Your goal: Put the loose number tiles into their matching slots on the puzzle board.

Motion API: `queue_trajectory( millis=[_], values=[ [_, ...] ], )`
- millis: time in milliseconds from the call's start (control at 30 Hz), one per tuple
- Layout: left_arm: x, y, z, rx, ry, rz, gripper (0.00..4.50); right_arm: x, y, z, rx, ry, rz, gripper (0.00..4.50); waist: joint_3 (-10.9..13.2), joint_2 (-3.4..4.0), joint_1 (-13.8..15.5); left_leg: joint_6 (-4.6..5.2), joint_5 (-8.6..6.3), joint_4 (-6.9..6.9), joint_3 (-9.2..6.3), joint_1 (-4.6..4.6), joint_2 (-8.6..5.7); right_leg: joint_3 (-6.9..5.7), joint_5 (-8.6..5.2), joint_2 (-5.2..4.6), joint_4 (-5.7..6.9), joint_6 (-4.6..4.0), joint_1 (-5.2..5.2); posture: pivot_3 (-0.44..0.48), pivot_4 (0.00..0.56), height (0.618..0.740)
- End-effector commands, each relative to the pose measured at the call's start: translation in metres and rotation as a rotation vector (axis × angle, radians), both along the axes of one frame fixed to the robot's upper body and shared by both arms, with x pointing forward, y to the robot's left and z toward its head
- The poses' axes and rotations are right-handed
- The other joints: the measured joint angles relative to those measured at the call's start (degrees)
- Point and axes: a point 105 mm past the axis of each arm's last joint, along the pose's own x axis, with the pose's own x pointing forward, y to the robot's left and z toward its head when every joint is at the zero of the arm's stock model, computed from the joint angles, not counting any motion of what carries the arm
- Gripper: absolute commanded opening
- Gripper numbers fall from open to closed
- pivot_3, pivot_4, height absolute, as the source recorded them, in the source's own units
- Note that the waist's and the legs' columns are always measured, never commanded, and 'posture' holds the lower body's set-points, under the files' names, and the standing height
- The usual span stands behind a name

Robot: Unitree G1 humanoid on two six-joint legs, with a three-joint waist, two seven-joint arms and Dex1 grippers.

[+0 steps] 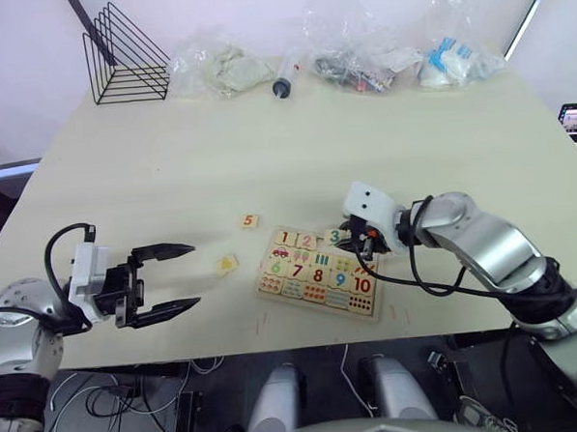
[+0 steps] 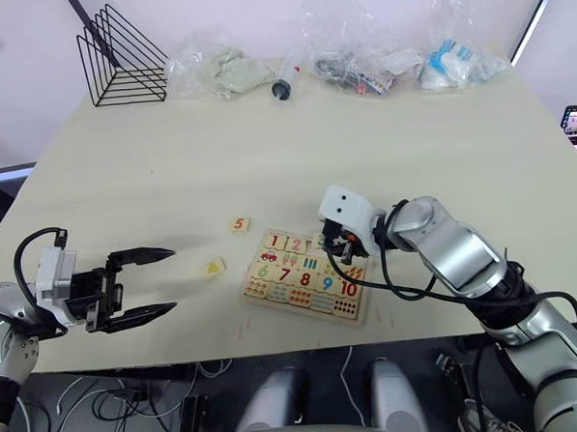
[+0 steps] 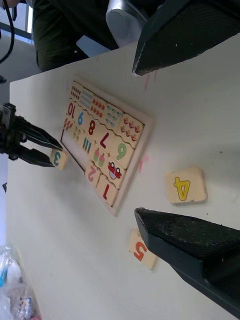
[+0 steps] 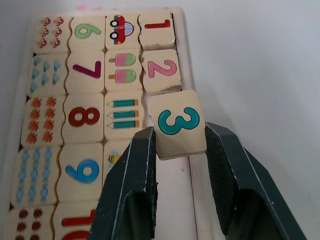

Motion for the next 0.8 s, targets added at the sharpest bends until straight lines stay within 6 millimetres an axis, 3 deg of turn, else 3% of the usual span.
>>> queue_trajectory(
  millis=[33,800],
  values=[
    [-0.004,0.000,0.007,0.009,-0.025,-0.020,4.50,0.006,0.004,0.005,-0.026,-0.017,-0.026,0.83,0.00,0.00,0.10,0.00,0.00,0.00,0.01,-0.01,-0.01,-0.03,0.00,0.00,0.00,0.00,0.00,0.000,0.150,0.740],
    [-0.007,-0.004,0.005,0.000,-0.018,-0.011,4.50,0.004,0.020,-0.002,-0.111,0.067,-0.061,0.83,0.00,0.00,-1.16,0.00,0.00,-0.02,-0.16,0.02,-0.02,-0.03,0.01,-0.01,0.03,0.00,-0.01,0.000,0.150,0.740]
  ],
)
